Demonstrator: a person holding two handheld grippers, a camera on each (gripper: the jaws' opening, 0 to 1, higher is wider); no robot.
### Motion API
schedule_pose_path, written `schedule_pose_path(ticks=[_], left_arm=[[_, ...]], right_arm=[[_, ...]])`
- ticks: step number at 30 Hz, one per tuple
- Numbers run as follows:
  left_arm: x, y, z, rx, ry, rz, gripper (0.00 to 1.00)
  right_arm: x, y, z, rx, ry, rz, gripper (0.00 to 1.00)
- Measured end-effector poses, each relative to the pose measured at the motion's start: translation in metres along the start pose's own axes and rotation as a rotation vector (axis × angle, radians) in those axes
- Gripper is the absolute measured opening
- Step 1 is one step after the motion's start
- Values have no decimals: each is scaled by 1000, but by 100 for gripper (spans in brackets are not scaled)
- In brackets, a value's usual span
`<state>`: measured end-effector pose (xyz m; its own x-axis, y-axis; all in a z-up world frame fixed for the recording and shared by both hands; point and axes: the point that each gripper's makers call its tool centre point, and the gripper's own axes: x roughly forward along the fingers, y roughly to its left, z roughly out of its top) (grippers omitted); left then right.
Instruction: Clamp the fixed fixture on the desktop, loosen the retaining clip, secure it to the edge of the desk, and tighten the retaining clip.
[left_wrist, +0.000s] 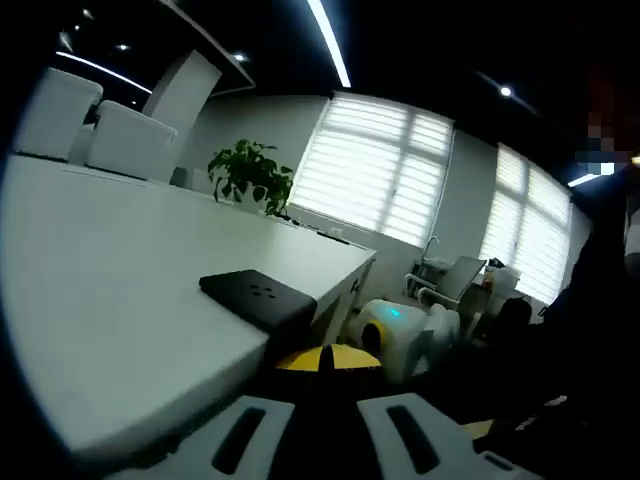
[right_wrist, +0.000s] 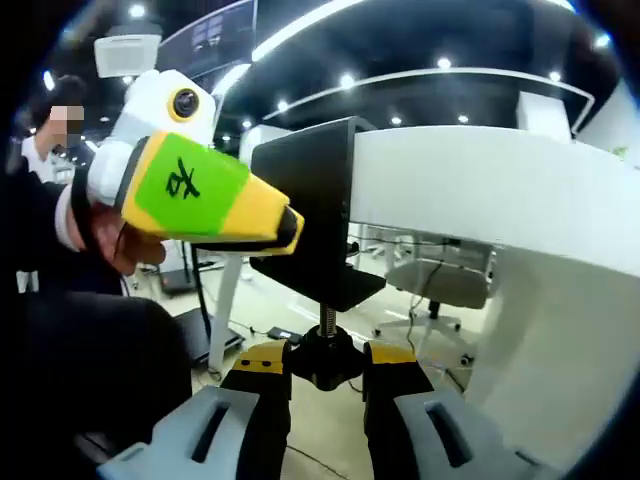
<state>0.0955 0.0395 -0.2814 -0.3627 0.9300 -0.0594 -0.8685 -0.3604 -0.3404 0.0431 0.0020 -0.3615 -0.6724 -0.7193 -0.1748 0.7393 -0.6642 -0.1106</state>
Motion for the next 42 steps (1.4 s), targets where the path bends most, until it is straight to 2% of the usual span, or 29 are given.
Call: schedule_pose_path(ticks=[2, 7, 11, 14, 15, 21, 24, 26, 27, 28, 30, 32, 33, 35, 36, 38, 42], left_arm=[[0, 0, -1, 26, 4, -1, 1], [-1, -1, -1, 27, 11, -1, 1], [-2, 1, -2, 39, 24, 1, 1], [-2, 1, -2, 41, 24, 7, 1], [-2, 2, -2, 43, 21, 8, 1], [-2, 0, 3, 42, -3, 15, 1], [-1, 1, 4, 55, -14, 41, 1], [-3, 1, 7, 69, -33, 63, 1], [-4, 2, 10, 73, -49, 82, 1], [-4, 3, 13, 59, -74, 109, 1], [-4, 3, 15, 96, -90, 134, 1], [-3, 3, 13, 118, -87, 156, 1], [-3, 4, 14, 130, -96, 165, 1], [-4, 4, 15, 137, -100, 173, 1], [-6, 4, 20, 144, -116, 184, 1], [-5, 5, 20, 155, -103, 190, 1], [-5, 5, 19, 190, -84, 203, 1]], right_arm=[[2, 1, -1, -6, -9, 41, 26], [4, 2, -1, -30, -21, 133, 26], [4, 6, -2, 1, -11, 201, 26], [6, 7, -2, 14, -15, 226, 25], [7, 8, 0, -32, -33, 243, 25], [5, 10, -2, 6, -29, 229, 26], [6, 6, -2, 4, -32, 167, 31], [2, 1, 1, -84, -43, 96, 45], [-2, -2, 3, -80, -50, 51, 49], [-11, -6, 5, -45, -53, -27, 50], [-20, -8, 5, -26, -59, -93, 49], [-26, -7, 2, -41, -43, -162, 49], [-28, -3, 1, -19, -33, -190, 49], [-29, 0, 1, 8, -33, -201, 50], [-28, 3, -4, 41, -3, -260, 51], [-22, 8, -10, 76, 25, -296, 50], [-10, 14, -6, 100, 23, -354, 48]])
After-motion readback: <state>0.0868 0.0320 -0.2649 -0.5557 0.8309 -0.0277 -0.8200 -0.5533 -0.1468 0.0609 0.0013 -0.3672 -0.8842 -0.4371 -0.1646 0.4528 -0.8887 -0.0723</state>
